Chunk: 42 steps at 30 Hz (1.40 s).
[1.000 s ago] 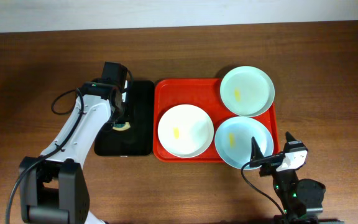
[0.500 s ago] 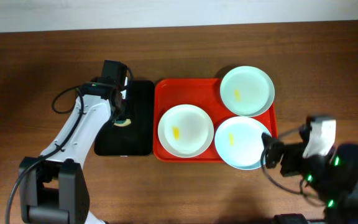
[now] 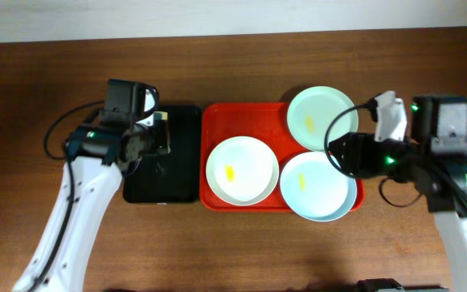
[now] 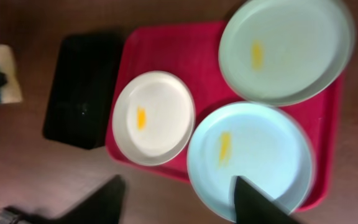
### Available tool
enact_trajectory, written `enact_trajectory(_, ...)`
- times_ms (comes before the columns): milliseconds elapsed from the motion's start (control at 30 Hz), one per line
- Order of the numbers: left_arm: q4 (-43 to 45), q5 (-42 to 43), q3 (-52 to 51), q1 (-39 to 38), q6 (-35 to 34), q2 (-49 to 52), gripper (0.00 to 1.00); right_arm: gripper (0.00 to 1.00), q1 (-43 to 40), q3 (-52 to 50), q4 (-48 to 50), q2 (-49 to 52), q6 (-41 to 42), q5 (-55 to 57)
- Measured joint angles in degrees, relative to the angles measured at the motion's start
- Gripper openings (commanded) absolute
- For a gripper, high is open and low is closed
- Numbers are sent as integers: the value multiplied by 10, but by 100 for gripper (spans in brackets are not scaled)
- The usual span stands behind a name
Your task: Clean dirty plates on tray and stack at the side
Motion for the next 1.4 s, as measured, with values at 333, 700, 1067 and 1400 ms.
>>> enact_trajectory(333,-3,14,1,0,0,12,0,46,105,1,1,178,4,29)
enact_trajectory(700,-3,16,1,0,0,14,0,36,120,1,71,361,3,39)
enact_trajectory(1067,-3,16,1,0,0,14,0,27,120,1,129,415,-6,45)
enact_trajectory(1400,-3,16,1,0,0,14,0,28,154,-17,186,415,-7,71)
